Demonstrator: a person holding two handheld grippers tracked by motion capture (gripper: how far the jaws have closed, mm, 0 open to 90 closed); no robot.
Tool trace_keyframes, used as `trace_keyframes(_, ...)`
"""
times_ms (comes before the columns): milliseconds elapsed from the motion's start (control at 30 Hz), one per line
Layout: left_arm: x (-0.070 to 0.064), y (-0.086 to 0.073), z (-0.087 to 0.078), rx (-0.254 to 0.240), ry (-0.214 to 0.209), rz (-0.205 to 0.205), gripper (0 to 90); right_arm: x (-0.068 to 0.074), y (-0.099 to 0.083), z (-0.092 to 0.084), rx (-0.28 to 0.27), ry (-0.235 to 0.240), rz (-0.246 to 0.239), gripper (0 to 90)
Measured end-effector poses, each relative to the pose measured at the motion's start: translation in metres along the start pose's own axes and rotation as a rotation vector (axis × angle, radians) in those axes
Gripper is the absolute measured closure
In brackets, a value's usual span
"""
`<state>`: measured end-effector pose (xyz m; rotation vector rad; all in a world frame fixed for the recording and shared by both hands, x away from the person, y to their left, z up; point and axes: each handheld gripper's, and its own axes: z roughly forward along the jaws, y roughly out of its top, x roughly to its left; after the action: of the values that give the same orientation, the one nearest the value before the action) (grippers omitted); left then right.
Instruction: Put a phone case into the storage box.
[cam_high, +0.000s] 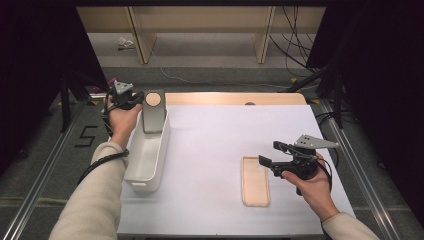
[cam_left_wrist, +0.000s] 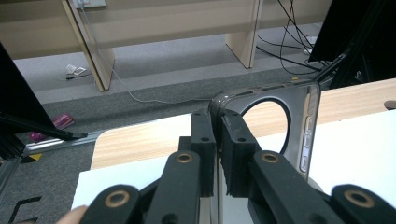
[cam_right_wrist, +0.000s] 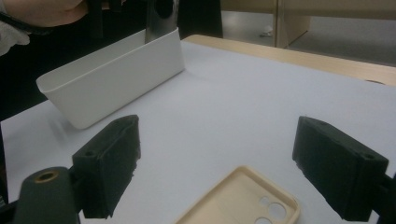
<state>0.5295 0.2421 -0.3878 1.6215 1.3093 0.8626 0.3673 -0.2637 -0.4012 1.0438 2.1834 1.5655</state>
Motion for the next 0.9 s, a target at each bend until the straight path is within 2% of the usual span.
trace_keyframes(533, 0.0019, -0.008, 0.0065, 0.028, 0.02, 0.019, 83.3, 0.0, 0.0, 0.0002, 0.0, 0.001, -0.001, 16.1)
trace_keyframes(900, 0.0047, -0.0075, 0.0074, 0.035, 0.033, 0.035, 80.0, 0.0002, -0.0001, 0.0004, 0.003, 0.001, 0.0, 16.1)
